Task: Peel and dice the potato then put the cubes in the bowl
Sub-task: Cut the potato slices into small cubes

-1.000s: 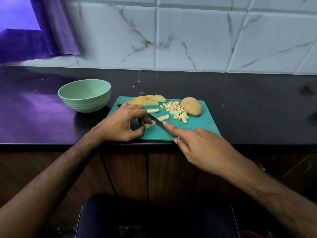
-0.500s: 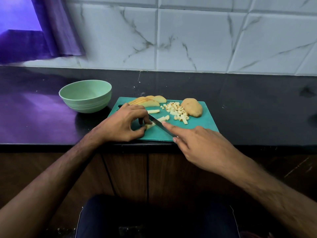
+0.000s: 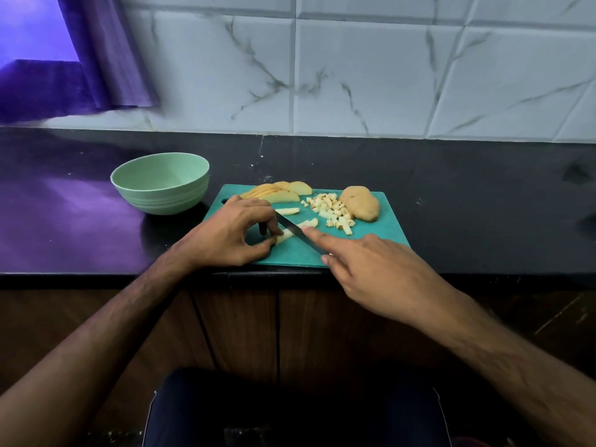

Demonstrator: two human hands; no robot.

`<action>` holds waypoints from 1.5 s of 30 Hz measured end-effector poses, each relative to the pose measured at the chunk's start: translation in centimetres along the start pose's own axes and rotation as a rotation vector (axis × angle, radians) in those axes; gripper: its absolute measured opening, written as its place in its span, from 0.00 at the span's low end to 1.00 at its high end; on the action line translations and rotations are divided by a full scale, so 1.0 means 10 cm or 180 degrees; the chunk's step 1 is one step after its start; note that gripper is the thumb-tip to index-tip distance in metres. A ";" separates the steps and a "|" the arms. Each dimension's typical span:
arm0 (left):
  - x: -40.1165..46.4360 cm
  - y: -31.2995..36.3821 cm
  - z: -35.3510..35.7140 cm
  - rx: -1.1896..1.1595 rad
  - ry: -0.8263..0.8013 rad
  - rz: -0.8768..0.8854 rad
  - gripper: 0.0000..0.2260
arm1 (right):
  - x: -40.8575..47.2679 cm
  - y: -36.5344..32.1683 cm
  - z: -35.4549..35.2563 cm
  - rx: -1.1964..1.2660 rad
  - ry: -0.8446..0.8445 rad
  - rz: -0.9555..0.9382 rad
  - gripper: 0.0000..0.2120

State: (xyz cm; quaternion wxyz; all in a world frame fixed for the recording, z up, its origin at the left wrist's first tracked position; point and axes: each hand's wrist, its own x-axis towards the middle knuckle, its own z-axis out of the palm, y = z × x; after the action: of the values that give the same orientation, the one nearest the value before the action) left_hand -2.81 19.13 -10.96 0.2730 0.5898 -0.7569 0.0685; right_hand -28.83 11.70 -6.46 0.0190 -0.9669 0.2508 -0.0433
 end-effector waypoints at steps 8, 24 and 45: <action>0.00 -0.01 0.00 -0.0021 0.0010 -0.0012 0.02 | -0.02 -0.08 0.09 -0.0084 -0.0062 -0.0020 0.25; -0.01 -0.04 0.00 -0.0225 0.0121 -0.0061 0.02 | -0.03 -0.10 0.09 0.0016 -0.0020 -0.0026 0.25; 0.00 -0.01 -0.02 -0.0239 0.0124 -0.0092 0.04 | 0.08 -0.15 0.16 0.0127 -0.0073 0.0027 0.25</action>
State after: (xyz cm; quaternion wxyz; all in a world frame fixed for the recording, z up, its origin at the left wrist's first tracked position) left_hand -2.61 19.18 -10.82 0.3106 0.5887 -0.7448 0.0475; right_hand -27.30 12.64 -7.92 0.0413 -0.9657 0.2538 -0.0372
